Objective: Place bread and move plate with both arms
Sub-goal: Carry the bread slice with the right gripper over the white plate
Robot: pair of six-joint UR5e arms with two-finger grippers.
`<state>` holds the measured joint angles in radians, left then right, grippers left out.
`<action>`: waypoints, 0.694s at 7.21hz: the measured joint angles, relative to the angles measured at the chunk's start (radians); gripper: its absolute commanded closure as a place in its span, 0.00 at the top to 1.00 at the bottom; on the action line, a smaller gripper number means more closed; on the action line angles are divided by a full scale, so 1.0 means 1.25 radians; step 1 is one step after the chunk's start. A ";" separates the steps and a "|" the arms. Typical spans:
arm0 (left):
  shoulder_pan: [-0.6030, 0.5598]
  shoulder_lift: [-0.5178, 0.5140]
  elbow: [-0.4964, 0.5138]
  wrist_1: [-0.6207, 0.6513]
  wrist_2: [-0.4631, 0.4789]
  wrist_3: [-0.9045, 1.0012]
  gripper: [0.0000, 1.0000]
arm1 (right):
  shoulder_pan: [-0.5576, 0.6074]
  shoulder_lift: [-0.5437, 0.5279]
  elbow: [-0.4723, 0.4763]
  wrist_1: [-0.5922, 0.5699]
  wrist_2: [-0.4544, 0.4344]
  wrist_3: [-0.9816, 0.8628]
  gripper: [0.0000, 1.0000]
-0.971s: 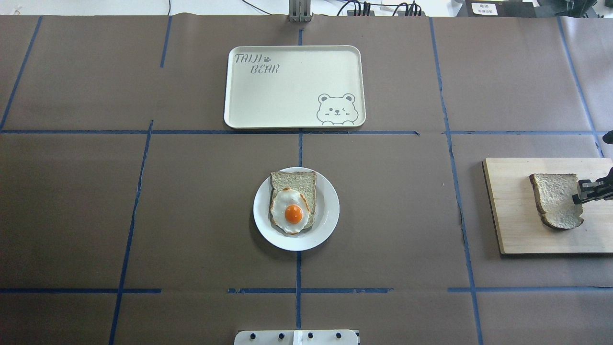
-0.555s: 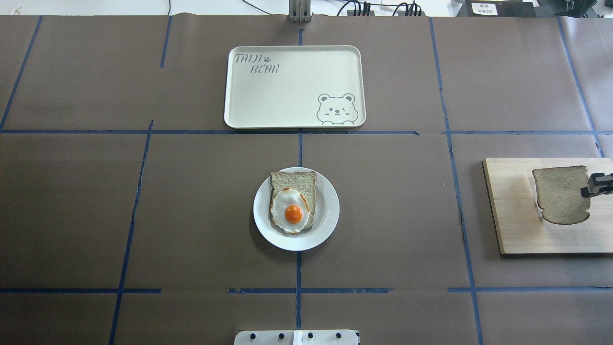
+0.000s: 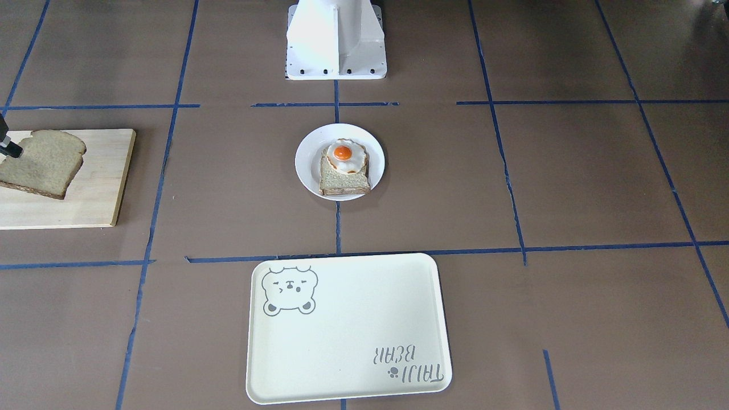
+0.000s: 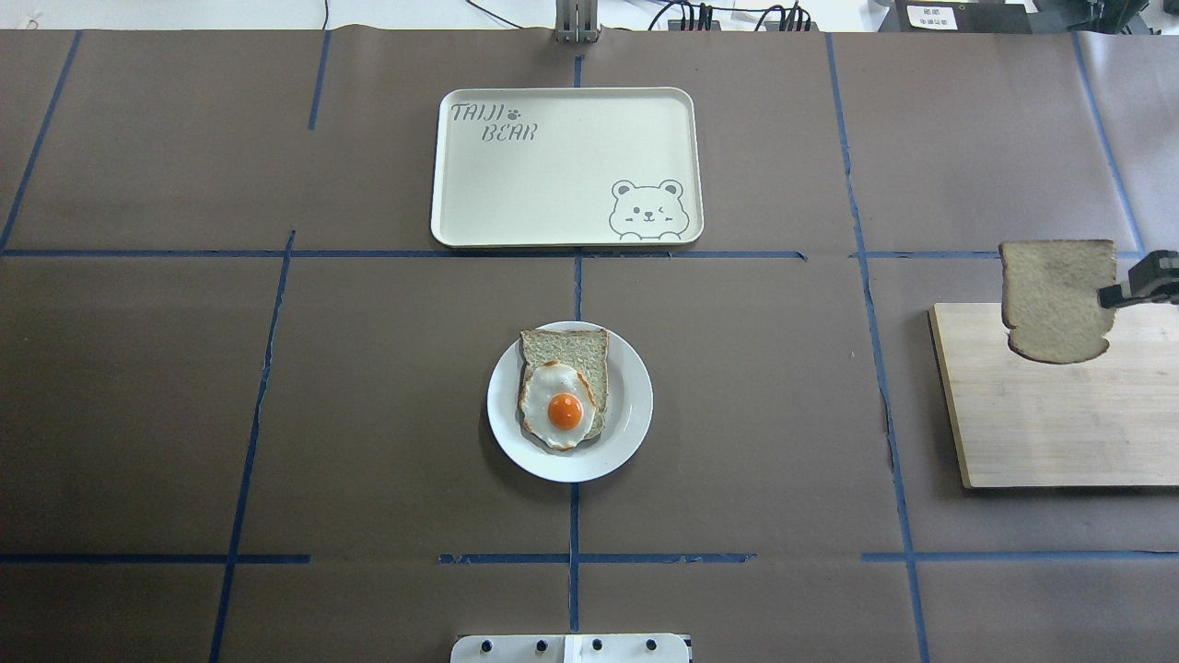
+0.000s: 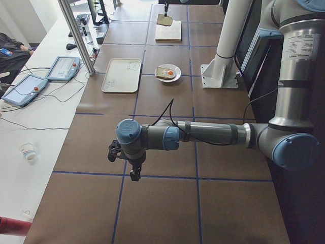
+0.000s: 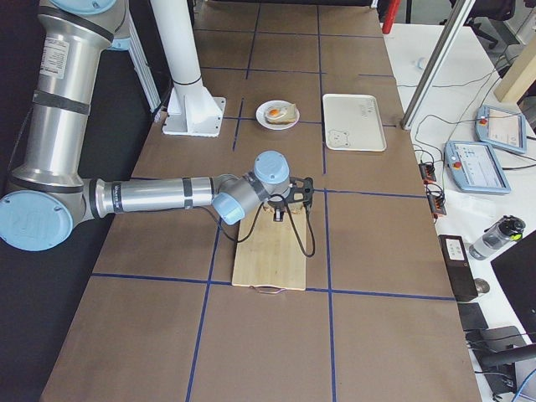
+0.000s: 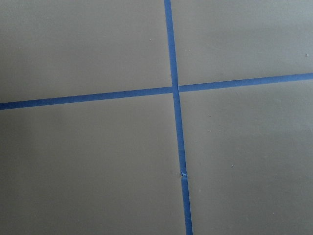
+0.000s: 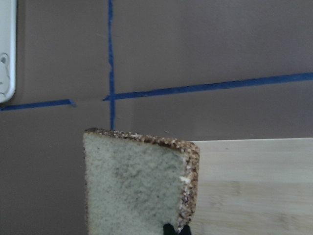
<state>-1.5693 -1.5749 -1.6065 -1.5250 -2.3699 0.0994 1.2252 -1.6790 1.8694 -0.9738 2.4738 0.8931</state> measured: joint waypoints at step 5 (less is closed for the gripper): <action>0.004 0.000 0.000 0.000 0.000 -0.003 1.00 | -0.348 0.369 -0.009 0.002 -0.208 0.420 0.00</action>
<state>-1.5646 -1.5754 -1.6061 -1.5248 -2.3700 0.0951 0.7897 -1.2173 1.8580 -0.9716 2.2141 1.4177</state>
